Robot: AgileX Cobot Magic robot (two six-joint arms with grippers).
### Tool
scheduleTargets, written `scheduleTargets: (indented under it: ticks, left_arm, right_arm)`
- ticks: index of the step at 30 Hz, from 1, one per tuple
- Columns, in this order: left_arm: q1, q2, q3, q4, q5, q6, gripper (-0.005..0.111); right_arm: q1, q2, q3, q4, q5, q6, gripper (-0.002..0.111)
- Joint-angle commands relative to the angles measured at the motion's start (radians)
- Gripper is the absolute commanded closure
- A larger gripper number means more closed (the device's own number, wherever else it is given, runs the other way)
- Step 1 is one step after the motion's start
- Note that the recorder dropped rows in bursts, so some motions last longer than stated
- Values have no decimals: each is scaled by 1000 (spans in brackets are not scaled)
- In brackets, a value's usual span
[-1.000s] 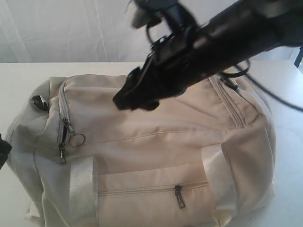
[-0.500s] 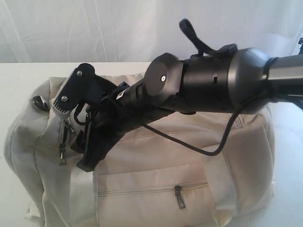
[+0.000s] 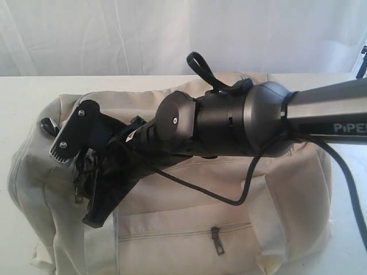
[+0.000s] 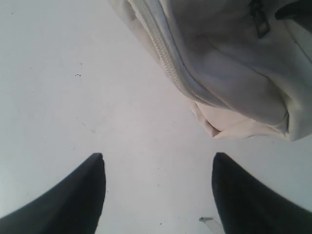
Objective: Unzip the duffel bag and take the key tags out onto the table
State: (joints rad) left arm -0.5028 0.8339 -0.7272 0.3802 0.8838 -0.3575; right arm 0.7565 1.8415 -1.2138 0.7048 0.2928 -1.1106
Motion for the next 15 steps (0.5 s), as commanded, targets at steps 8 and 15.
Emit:
scheduleTargets:
  ticks: [8,15]
  left_arm:
    - [2,-7,5,-2,1,-5,41]
    - [2,-7,5,-2,-1,-5,41]
  right_arm:
    - [3,-1,-6,8,66,-10,70]
    - [3,-1,-6,20,64,-7,82]
